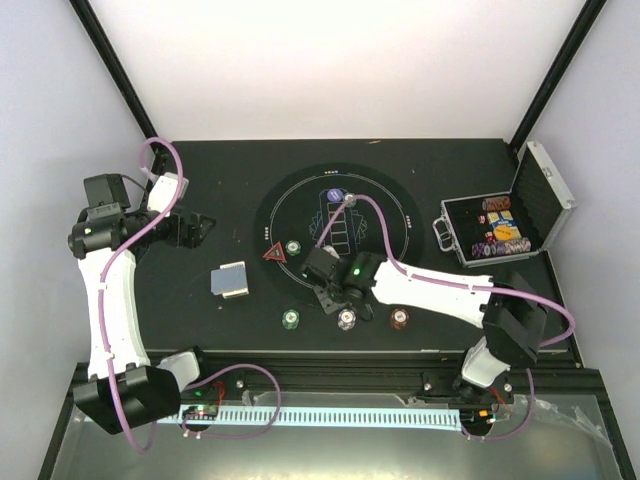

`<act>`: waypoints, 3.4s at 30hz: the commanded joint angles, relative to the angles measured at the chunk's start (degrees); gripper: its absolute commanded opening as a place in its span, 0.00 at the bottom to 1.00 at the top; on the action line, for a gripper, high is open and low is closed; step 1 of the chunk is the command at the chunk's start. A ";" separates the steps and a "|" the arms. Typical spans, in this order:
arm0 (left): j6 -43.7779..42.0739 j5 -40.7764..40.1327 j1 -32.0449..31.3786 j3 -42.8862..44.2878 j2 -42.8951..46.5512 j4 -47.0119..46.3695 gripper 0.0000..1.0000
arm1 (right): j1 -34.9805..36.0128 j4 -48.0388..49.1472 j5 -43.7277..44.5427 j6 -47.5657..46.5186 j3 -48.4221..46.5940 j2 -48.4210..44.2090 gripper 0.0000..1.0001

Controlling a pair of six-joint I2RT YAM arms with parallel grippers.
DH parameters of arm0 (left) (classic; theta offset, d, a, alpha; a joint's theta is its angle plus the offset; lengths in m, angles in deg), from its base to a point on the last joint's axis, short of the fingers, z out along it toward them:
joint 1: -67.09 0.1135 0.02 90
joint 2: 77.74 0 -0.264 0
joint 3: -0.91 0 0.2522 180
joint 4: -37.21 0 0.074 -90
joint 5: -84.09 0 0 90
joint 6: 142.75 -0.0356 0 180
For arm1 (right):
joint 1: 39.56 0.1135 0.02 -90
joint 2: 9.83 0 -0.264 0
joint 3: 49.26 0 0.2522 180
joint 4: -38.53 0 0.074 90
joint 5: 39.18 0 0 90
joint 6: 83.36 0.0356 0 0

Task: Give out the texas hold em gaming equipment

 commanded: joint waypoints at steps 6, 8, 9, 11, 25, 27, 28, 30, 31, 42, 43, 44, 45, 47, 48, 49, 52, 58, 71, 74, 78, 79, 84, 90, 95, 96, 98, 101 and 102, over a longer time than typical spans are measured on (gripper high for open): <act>0.69 1.24 0.31 1.57 0.48 0.82 0.99 | -5.75 -2.53 1.89 -7.45 -18.01 9.76 0.18; 0.80 1.27 0.31 1.35 0.51 0.73 0.99 | -6.94 -2.26 1.30 -8.79 -22.37 13.87 0.18; 0.84 1.23 0.31 1.34 0.50 0.73 0.99 | -7.46 -2.55 1.30 -9.55 -24.98 16.23 0.18; 0.96 1.27 0.38 1.42 0.43 0.62 0.99 | -8.42 -3.47 1.33 -10.65 -29.95 21.25 0.18; 0.43 1.42 0.31 1.78 -0.21 0.80 0.99 | -9.38 0.73 -6.95 -10.12 -32.63 30.91 0.19; 0.43 1.42 0.32 1.75 -0.12 0.73 0.99 | -9.38 1.02 -7.77 -9.85 -33.26 32.18 0.19; 0.45 1.43 0.31 1.78 -0.06 0.69 0.99 | -9.45 1.13 -8.15 -9.69 -33.74 32.79 0.19; 0.44 1.40 0.31 1.78 0.03 0.72 0.99 | -9.38 1.26 -8.57 -9.47 -34.59 34.05 0.20; 0.44 1.37 0.37 1.78 0.13 0.72 0.99 | -9.38 1.25 -8.60 -9.31 -35.04 34.70 0.20; 0.55 1.69 0.32 1.78 0.32 0.73 0.99 | -9.47 0.77 -6.88 -8.59 -39.72 39.56 0.20; 0.54 1.73 0.31 1.83 0.31 0.71 0.99 | -9.47 0.83 -6.78 -8.58 -39.79 39.76 0.20; 0.56 1.74 0.31 1.84 0.33 0.68 0.99 | -9.48 0.86 -6.85 -8.52 -40.01 40.01 0.20; 0.54 1.75 0.38 1.93 0.31 0.72 0.99 | -9.55 0.83 -6.93 -8.49 -40.15 40.28 0.20; 0.52 1.70 0.32 1.89 0.37 0.73 0.99 | -9.56 0.74 -6.74 -8.42 -40.17 40.62 0.20; 0.53 1.72 0.32 1.83 0.42 0.72 0.99 | -9.67 0.72 -6.57 -8.42 -40.17 40.80 0.20; 0.51 1.70 0.31 1.79 0.46 0.66 0.99 | -9.76 0.71 -6.47 -8.43 -40.16 40.83 0.21; 0.53 1.68 0.31 1.52 0.53 0.61 0.99 | -10.31 0.65 -6.32 -8.59 -40.42 40.66 0.26; 0.51 1.81 0.32 1.58 0.62 0.58 0.99 | -10.70 -0.47 -6.16 -9.56 -40.71 37.91 0.52; 1.47 2.96 0.31 1.30 1.17 0.18 0.99 | -10.63 0.98 -7.20 -8.96 -20.20 14.32 0.76; 1.70 3.39 0.31 1.34 1.03 0.15 0.99 | -9.92 1.54 -5.89 -7.08 -10.27 7.38 0.77; 1.80 3.83 0.31 1.46 1.26 0.21 0.99 | -7.81 1.31 -4.21 -3.85 0.28 0.31 0.80; 1.76 3.80 0.31 1.39 1.38 0.18 0.99 | -7.14 1.40 -4.20 -3.00 2.31 -1.05 0.82; 1.50 3.51 0.34 1.06 1.66 0.20 0.99 | -4.24 3.21 -5.94 0.22 8.91 -4.69 0.86; 1.57 3.54 0.31 1.47 1.75 0.53 0.99 | -2.89 5.86 -8.00 0.96 10.55 -2.61 0.84; 1.40 3.17 0.35 1.87 1.85 0.66 0.99 | -2.73 6.98 -8.87 0.07 9.51 -0.08 0.77; 1.44 3.16 0.32 1.98 1.78 0.72 0.99 | -2.72 6.98 -8.64 -0.02 9.37 0.35 0.74; 1.31 2.99 0.31 2.10 1.66 0.73 0.99 | -2.70 6.97 -8.37 -0.13 9.29 1.05 0.71; 1.40 3.02 0.32 2.30 1.50 0.68 0.99 | -2.70 6.96 -7.88 -0.14 9.47 1.42 0.64; 1.39 3.10 0.31 2.34 1.41 0.71 0.99 | -2.70 6.98 -7.70 -0.14 9.61 1.35 0.61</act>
